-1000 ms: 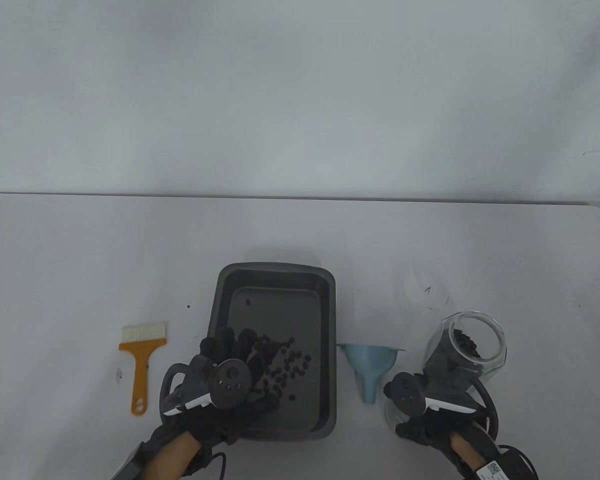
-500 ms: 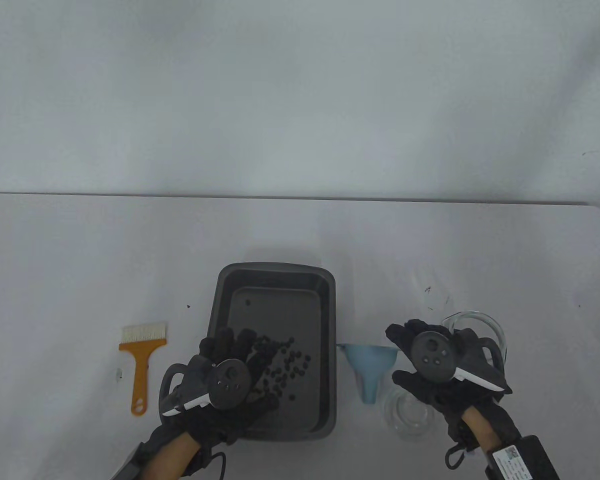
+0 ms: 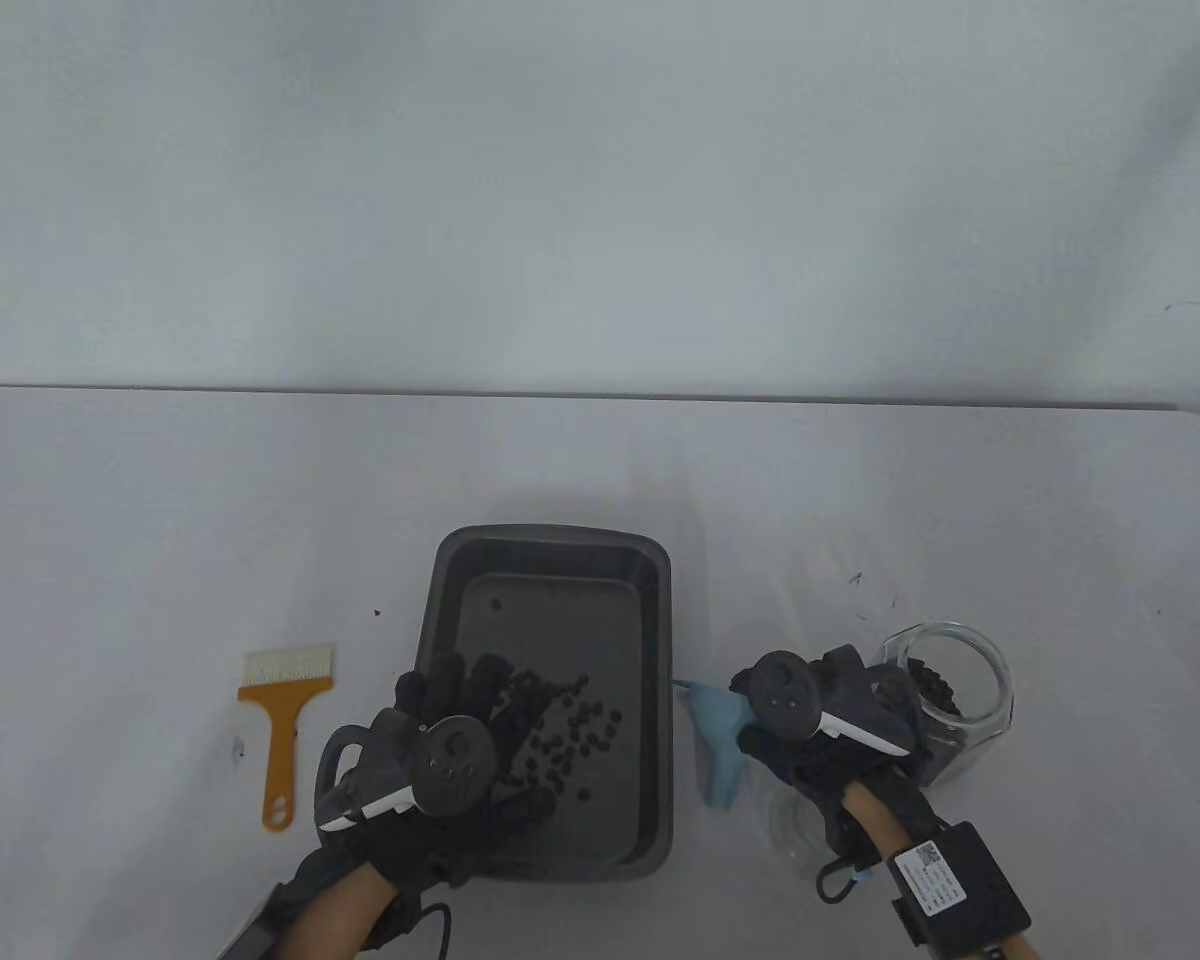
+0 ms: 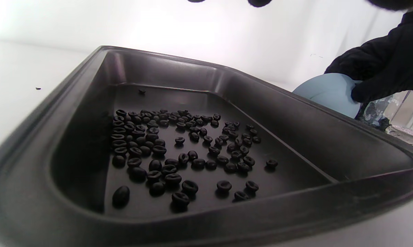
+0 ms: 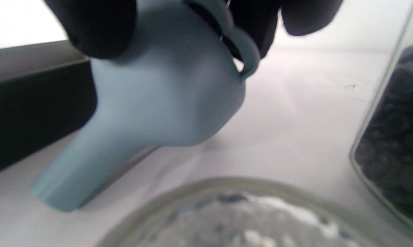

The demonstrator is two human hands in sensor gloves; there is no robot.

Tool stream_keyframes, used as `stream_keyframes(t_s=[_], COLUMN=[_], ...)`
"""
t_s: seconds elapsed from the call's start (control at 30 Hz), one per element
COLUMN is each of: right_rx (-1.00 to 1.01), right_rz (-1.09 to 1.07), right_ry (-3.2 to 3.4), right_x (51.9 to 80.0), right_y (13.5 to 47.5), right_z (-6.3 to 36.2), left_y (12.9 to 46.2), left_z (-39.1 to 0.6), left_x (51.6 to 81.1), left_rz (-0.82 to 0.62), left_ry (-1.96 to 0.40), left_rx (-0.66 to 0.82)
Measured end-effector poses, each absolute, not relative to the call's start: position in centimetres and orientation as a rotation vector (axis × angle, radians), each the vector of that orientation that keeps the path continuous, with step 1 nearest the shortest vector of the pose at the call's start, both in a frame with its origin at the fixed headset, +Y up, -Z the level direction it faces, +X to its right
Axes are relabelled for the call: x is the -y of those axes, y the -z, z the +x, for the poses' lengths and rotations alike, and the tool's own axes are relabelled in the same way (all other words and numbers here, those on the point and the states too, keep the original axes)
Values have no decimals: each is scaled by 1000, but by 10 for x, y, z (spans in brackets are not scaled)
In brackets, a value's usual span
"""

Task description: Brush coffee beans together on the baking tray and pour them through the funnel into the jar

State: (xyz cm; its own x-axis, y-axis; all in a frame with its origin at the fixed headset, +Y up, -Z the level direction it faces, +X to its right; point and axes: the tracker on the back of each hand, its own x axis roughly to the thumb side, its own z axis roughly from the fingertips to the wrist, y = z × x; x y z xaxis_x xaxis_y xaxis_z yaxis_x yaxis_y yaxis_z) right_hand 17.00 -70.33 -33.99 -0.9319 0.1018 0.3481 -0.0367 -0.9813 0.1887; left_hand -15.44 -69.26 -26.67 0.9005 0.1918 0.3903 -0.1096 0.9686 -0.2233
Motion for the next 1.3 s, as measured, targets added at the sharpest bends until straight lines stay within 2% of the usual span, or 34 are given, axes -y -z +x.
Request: stream_keyframes(t_s=[0.13, 0.33, 0.53, 0.73, 0.87, 0.97, 1.17, 1.3], right_rx=[-256, -145, 130, 402, 490, 477, 620, 610], right_rz=[563, 607, 610, 439, 269, 213, 158, 128], right_ry=[-2953, -2892, -2916, -3123, -3148, -3082, -2986, -3024], right_x=[695, 664, 621, 585, 579, 583, 573, 572], right_y=[339, 326, 302, 286, 286, 288, 278, 278], right_z=[173, 180, 191, 226, 259, 277, 293, 301], left_y=[267, 267, 267, 267, 267, 267, 267, 268], left_z=[-154, -154, -154, -153, -153, -153, -152, -152], left_x=[693, 693, 693, 694, 693, 694, 694, 694], left_rz=[-196, -201, -205, -203, -201, -203, -210, -215], left_ry=[-159, -158, -157, -156, -154, -157, -153, -152], left_rx=[422, 425, 426, 425, 423, 423, 419, 417])
